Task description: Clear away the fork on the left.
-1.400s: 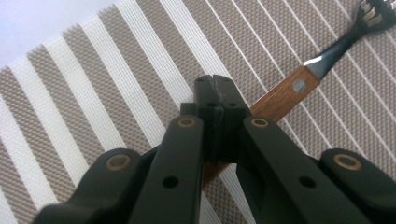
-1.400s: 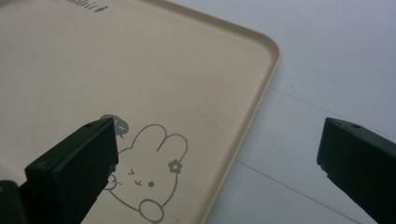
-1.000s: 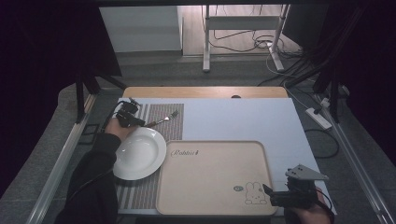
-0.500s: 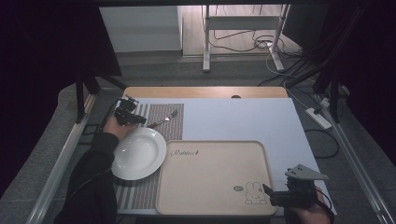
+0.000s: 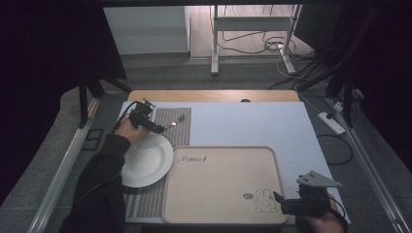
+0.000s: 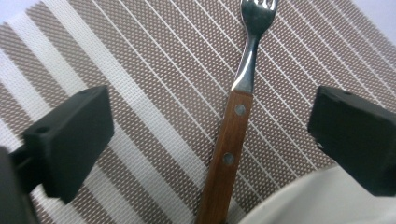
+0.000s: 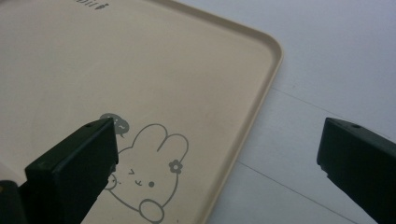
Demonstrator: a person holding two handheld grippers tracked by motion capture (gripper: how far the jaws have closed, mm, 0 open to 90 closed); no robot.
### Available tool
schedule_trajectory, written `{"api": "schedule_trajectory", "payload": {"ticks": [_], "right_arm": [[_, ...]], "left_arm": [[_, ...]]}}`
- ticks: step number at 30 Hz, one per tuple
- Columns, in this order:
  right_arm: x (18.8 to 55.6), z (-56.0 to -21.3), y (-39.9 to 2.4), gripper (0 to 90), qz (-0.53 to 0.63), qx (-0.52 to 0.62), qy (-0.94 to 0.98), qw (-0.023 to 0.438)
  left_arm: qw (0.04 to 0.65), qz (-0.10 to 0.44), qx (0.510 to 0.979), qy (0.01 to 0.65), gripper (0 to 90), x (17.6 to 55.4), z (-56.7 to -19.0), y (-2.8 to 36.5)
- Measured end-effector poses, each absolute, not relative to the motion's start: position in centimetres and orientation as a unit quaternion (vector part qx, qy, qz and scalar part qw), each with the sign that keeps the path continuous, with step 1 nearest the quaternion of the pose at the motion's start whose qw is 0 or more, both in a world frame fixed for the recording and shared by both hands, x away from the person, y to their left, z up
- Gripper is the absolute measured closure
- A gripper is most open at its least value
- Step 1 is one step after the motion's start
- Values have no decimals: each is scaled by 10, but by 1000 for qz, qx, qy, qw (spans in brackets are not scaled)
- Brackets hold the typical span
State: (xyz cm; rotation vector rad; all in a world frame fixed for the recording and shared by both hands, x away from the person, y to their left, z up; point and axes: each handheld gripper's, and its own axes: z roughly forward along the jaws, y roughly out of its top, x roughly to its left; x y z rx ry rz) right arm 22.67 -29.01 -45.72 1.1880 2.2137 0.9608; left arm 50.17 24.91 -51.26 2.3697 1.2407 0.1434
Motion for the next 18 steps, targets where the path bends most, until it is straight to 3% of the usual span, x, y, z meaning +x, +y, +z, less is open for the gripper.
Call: {"api": "schedule_trajectory", "payload": {"ticks": [4, 7, 14, 17, 18], "right_arm": [[227, -457, -290, 0, 348, 430, 802, 224], [227, -457, -290, 0, 348, 430, 802, 224], [226, -457, -290, 0, 347, 429, 803, 223], [226, -457, -290, 0, 348, 429, 803, 223], [227, -457, -290, 0, 348, 429, 803, 223]], "left_arm": [[209, 50, 868, 447, 22, 506, -519, 244], [195, 55, 876, 438, 124, 507, -522, 242], [208, 70, 895, 390, 529, 497, -518, 240], [218, 62, 900, 372, 759, 495, -518, 240], [220, 62, 901, 368, 766, 495, -519, 240]]}}
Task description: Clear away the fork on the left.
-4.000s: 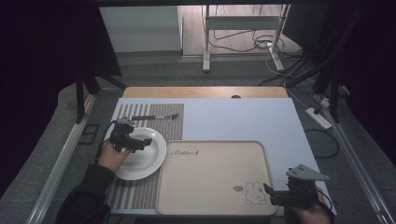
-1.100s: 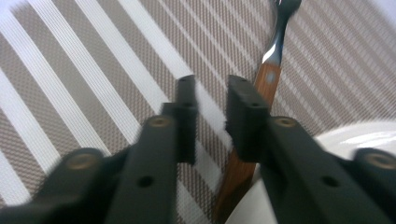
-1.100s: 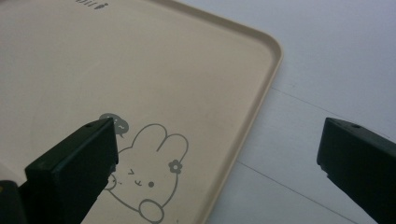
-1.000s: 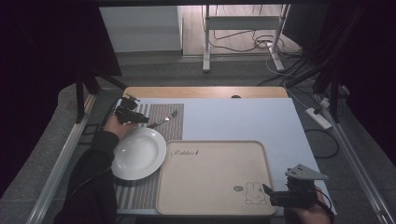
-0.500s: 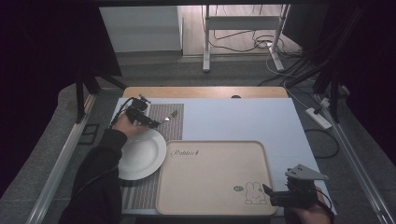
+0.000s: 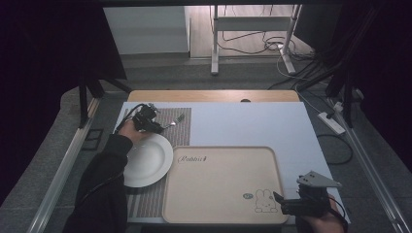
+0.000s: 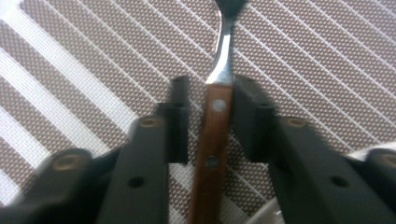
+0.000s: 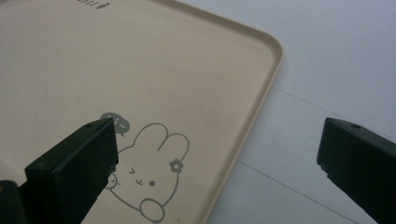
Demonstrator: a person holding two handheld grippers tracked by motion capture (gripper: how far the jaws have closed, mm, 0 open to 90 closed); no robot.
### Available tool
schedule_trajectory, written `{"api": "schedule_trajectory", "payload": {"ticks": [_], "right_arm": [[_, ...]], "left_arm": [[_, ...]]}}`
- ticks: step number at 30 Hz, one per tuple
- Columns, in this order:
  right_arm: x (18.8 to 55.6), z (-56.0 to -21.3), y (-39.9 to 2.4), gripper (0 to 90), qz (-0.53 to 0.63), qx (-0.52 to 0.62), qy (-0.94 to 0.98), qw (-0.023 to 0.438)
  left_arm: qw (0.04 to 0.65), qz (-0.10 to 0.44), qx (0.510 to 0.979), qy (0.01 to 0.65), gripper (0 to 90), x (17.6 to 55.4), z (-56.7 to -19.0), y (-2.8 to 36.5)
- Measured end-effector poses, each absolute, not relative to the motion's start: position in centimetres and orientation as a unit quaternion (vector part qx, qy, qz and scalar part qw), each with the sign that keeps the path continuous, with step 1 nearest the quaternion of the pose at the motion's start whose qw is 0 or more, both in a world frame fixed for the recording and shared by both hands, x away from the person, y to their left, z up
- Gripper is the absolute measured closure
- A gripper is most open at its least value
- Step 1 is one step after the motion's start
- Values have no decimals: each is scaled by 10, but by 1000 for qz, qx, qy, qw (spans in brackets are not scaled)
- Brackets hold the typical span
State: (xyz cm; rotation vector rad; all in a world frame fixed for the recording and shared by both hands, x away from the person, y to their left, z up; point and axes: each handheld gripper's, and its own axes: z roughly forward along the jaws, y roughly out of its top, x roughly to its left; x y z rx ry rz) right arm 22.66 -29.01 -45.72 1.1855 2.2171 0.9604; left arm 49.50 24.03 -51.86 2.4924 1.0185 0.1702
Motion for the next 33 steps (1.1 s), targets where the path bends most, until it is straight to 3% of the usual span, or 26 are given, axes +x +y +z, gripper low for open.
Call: {"api": "schedule_trajectory", "payload": {"ticks": [7, 21, 33], "right_arm": [[227, -457, -290, 0, 348, 430, 803, 223], [226, -457, -290, 0, 347, 431, 802, 223], [226, -457, -290, 0, 346, 430, 803, 225]], "left_arm": [[227, 46, 906, 355, 782, 500, -518, 246], [200, 93, 900, 375, 782, 506, -499, 282], [245, 89, 884, 388, 781, 483, -481, 292]]}}
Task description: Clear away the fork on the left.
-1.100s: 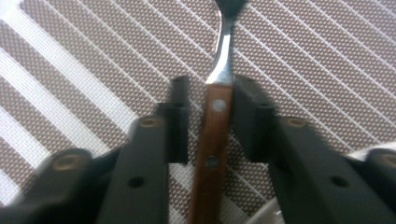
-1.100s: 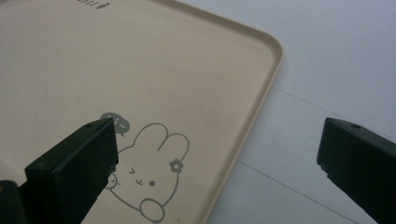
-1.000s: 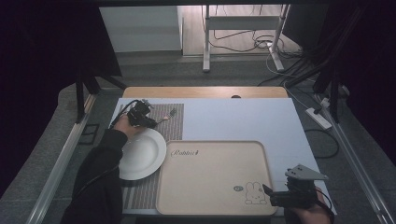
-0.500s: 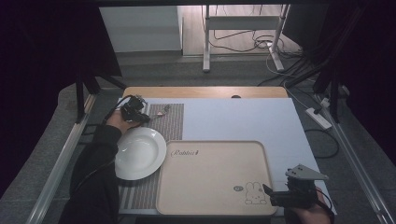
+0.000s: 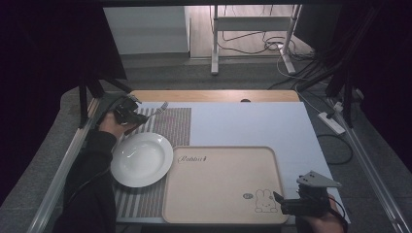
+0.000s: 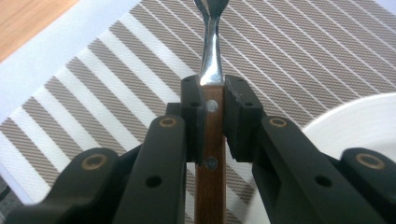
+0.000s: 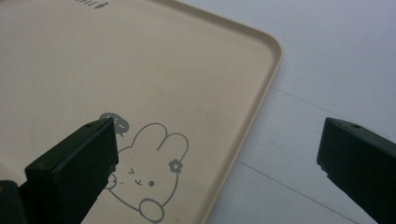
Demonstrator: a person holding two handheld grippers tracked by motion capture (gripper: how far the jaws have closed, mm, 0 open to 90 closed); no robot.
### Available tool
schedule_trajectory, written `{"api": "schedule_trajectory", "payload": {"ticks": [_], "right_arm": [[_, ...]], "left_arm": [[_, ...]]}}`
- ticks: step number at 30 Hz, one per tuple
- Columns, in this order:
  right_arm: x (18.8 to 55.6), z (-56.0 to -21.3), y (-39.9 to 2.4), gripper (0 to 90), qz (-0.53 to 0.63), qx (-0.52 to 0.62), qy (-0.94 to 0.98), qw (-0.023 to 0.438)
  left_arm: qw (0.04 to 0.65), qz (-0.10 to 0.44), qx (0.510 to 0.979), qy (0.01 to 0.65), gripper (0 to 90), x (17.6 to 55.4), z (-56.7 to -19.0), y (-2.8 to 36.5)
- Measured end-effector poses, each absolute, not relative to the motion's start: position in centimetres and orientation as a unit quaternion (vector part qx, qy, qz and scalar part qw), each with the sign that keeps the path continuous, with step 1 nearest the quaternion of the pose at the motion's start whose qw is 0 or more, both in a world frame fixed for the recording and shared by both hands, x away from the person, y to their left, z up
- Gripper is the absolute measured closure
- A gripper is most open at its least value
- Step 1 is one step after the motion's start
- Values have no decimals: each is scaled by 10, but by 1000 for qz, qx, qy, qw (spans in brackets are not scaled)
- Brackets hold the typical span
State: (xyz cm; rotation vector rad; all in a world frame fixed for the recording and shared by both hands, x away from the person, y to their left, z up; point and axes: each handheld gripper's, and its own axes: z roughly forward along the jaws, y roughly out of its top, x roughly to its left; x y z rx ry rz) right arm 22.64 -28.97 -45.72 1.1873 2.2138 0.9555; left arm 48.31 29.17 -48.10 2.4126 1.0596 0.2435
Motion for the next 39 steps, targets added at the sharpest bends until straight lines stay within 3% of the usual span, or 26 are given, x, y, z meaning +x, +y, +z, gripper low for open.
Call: {"api": "schedule_trajectory", "payload": {"ticks": [39], "right_arm": [[225, -456, -289, 0, 350, 424, 804, 227]], "left_arm": [[289, 50, 874, 386, 781, 375, -471, 238]]}}
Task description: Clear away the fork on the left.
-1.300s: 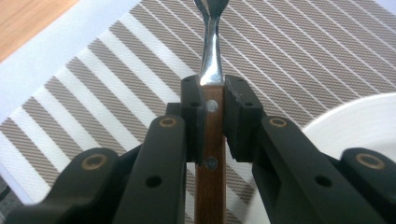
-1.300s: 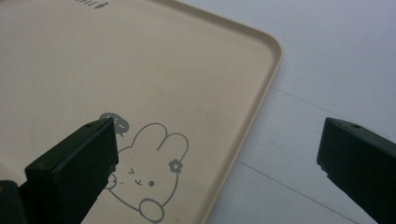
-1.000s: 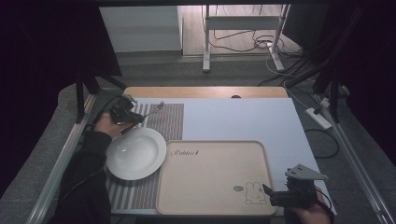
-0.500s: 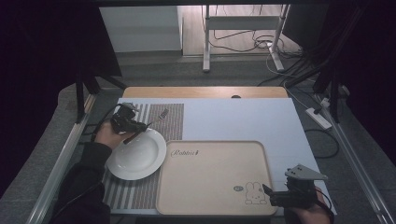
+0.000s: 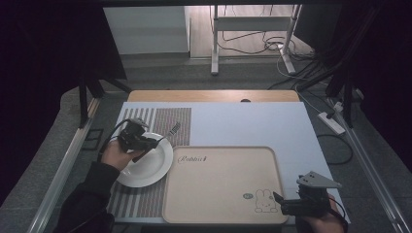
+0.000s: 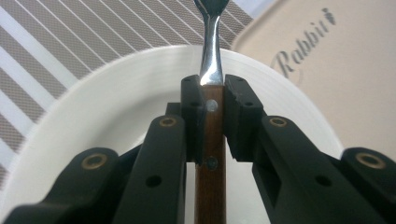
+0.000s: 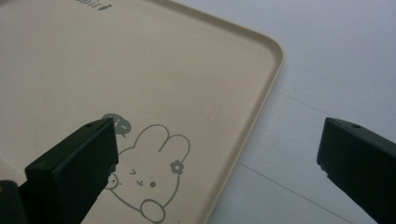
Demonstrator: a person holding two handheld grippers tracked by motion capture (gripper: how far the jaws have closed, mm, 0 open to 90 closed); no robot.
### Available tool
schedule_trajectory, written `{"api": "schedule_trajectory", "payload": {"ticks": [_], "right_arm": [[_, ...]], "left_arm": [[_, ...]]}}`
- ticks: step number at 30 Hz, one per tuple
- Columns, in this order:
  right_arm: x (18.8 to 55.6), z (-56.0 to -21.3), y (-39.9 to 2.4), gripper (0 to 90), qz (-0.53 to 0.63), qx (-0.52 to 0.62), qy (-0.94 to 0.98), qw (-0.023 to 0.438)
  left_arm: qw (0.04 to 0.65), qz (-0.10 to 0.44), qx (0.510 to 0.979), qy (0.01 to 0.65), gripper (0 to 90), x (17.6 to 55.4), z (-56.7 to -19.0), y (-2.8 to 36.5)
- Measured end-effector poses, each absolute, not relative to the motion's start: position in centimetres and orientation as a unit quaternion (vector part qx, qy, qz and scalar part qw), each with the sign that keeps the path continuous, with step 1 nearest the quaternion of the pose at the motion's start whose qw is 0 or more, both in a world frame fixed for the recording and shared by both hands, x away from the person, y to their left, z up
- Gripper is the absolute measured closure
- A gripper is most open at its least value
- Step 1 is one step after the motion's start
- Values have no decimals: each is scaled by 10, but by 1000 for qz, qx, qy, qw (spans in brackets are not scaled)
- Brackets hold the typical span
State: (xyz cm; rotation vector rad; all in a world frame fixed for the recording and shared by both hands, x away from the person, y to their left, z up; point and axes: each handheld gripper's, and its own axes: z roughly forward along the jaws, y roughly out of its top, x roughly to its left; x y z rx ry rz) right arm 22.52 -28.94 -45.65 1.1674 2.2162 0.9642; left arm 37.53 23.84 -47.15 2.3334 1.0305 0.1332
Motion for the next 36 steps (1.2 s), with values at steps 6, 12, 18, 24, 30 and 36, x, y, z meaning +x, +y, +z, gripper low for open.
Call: {"api": "schedule_trajectory", "payload": {"ticks": [6, 12, 18, 24, 30, 36], "right_arm": [[225, -456, -289, 0, 351, 420, 805, 227], [225, -456, -289, 0, 352, 418, 806, 228], [224, -456, -288, 0, 350, 415, 808, 229], [224, -456, -288, 0, 351, 413, 809, 229], [224, -456, -288, 0, 350, 410, 810, 229], [224, -457, -288, 0, 350, 410, 811, 230]], "left_arm": [[294, 48, 874, 385, 781, 360, -469, 227], [305, 42, 867, 391, 781, 346, -467, 215], [309, 29, 869, 386, 780, 330, -472, 195], [308, 23, 867, 392, 780, 319, -478, 176], [307, 8, 871, 384, 780, 311, -485, 154], [288, 1, 883, 372, 780, 300, -497, 129]]}}
